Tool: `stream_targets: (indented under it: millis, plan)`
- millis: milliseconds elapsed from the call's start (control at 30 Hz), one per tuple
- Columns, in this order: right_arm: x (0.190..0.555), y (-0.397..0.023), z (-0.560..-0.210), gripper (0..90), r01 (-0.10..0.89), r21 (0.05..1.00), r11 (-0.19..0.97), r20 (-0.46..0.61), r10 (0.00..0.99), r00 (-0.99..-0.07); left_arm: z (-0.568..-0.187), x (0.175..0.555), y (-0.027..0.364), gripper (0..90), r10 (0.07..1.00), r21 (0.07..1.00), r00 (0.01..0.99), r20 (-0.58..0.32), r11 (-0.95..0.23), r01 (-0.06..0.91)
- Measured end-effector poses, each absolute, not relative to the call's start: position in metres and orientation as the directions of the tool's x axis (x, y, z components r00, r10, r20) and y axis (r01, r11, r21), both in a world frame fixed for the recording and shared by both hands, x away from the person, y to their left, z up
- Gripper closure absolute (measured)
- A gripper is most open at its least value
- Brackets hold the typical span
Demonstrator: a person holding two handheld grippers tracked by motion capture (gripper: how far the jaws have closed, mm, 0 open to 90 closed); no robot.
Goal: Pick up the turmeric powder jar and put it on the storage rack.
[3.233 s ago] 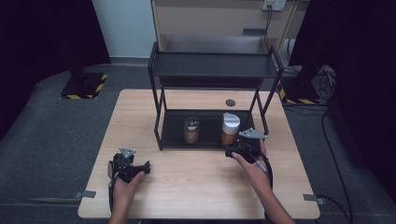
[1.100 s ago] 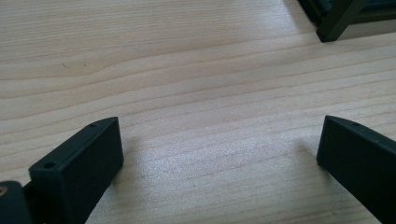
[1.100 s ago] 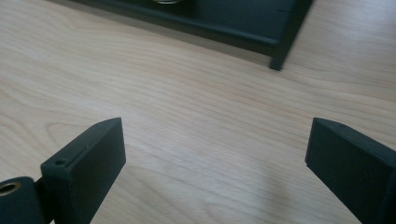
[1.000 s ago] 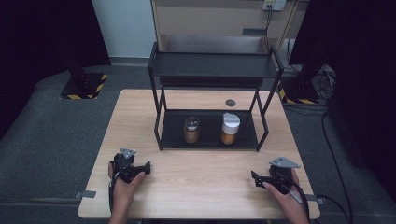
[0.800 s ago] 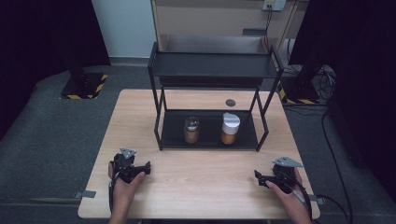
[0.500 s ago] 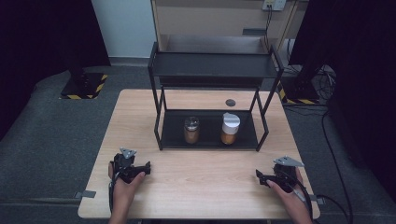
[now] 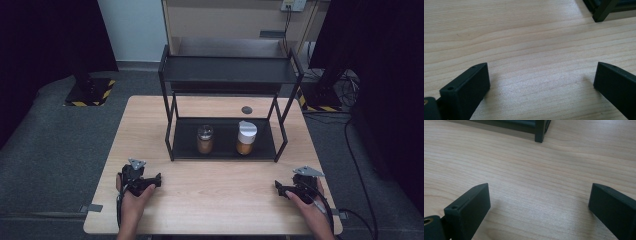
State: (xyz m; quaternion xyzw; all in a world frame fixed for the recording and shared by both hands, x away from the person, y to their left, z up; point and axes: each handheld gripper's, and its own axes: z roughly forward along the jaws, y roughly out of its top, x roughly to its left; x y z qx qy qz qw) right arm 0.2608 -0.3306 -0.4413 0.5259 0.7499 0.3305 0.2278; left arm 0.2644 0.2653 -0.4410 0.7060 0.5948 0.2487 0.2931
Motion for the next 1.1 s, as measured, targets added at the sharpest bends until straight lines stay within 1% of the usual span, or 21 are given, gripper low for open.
stream_targets:
  millis: [267,567,1100]
  plan:
    - [0.2645,-0.3328,-0.4411,4.8,0.648,0.730,0.217,0.016,0.942,-0.334,-0.4410,0.2644,0.2654,0.0,0.986,0.710,0.169,0.003,-0.121,0.694]
    - [0.2678,-0.3287,-0.4397,1.4,0.655,0.715,0.245,-0.003,0.938,-0.347,-0.4408,0.2643,0.2653,0.0,0.985,0.709,0.170,0.003,-0.122,0.695]
    - [0.2679,-0.3287,-0.4398,1.4,0.654,0.715,0.247,-0.004,0.937,-0.349,-0.4409,0.2640,0.2650,0.0,0.986,0.709,0.170,0.003,-0.122,0.694]
